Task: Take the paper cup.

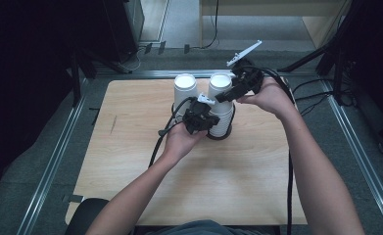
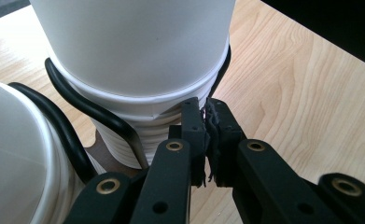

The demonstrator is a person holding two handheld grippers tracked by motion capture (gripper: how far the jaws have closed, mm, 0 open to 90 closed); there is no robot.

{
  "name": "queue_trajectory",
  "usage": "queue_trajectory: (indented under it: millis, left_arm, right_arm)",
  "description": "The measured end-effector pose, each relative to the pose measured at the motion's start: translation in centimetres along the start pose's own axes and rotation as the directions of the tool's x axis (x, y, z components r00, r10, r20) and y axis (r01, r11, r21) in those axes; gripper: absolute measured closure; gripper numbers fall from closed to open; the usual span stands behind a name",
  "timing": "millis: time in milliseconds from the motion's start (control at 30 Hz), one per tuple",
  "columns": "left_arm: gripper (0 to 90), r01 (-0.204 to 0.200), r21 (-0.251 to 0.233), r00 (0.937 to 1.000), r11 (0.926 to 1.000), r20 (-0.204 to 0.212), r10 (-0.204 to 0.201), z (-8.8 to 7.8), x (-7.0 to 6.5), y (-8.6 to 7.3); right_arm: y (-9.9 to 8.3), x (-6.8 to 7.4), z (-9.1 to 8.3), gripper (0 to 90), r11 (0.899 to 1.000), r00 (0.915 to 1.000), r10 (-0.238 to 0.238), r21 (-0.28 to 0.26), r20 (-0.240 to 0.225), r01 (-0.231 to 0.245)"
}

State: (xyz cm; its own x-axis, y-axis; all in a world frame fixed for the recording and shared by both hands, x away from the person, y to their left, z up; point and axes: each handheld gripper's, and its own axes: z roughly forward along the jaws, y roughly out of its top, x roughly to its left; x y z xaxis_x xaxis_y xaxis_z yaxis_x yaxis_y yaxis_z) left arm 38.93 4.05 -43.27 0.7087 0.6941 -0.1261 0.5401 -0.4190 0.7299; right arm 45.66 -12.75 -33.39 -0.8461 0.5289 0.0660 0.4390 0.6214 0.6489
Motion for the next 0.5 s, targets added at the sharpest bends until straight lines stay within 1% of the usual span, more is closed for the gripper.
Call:
queue_trajectory:
  millis: [33, 100, 133, 200, 300, 333, 367, 400, 467, 500]
  left_arm:
    - [85.7, 0.002, -0.002, 1.0000, 1.0000, -0.001, -0.002, 0.1, -0.1, 0.0]
    - [85.0, 0.004, -0.004, 1.0000, 1.0000, -0.001, -0.004, 0.1, -0.2, 0.0]
    - [85.0, -0.001, -0.006, 0.9999, 1.0000, -0.013, 0.001, 0.1, -0.4, -0.1]
    - [85.0, -0.001, -0.008, 0.9999, 1.0000, -0.015, 0.001, 0.1, -0.5, -0.1]
    - [85.0, -0.003, -0.007, 0.9997, 1.0000, -0.023, 0.003, 0.2, -0.6, -0.1]
    - [85.1, -0.003, -0.012, 0.9997, 0.9999, -0.025, 0.003, 0.2, -0.6, -0.1]
    - [85.1, 0.000, -0.015, 0.9996, 0.9999, -0.028, -0.001, 0.2, -0.6, -0.2]
    - [85.1, 0.000, -0.015, 0.9996, 0.9999, -0.028, -0.001, 0.2, -0.6, -0.2]
    - [85.1, 0.001, -0.016, 0.9995, 0.9999, -0.031, -0.002, 0.1, -0.6, -0.2]
    - [85.1, -0.002, -0.017, 0.9994, 0.9999, -0.036, 0.002, 0.1, -0.6, -0.3]
  right_arm:
    - [0.2, 0.0, 0.3, 16.1, 1.000, 0.9999, 0.011, 0.002, 0.012, -0.011]
    - [0.4, 0.0, 0.6, 16.2, 1.000, 0.9995, 0.025, 0.001, 0.018, -0.025]
    - [0.5, 0.0, 0.7, 16.2, 1.000, 0.9993, 0.027, -0.002, 0.026, -0.027]
    - [0.7, 0.0, 1.0, 16.2, 0.999, 0.9991, 0.032, -0.003, 0.028, -0.032]
    - [0.9, 0.1, 1.3, 16.6, 1.000, 0.9988, 0.030, -0.002, 0.038, -0.030]
    - [1.1, 0.3, 1.5, 17.1, 1.000, 0.9982, 0.026, 0.003, 0.054, -0.026]
    - [1.1, 0.4, 1.6, 17.3, 1.000, 0.9982, 0.021, 0.001, 0.057, -0.021]
    - [1.1, 0.4, 1.6, 17.3, 1.000, 0.9982, 0.021, 0.001, 0.057, -0.021]
    - [1.3, 0.5, 1.7, 18.7, 1.000, 0.9970, 0.029, 0.003, 0.072, -0.030]
    - [1.4, 0.6, 1.8, 18.9, 1.000, 0.9969, 0.025, -0.001, 0.075, -0.025]
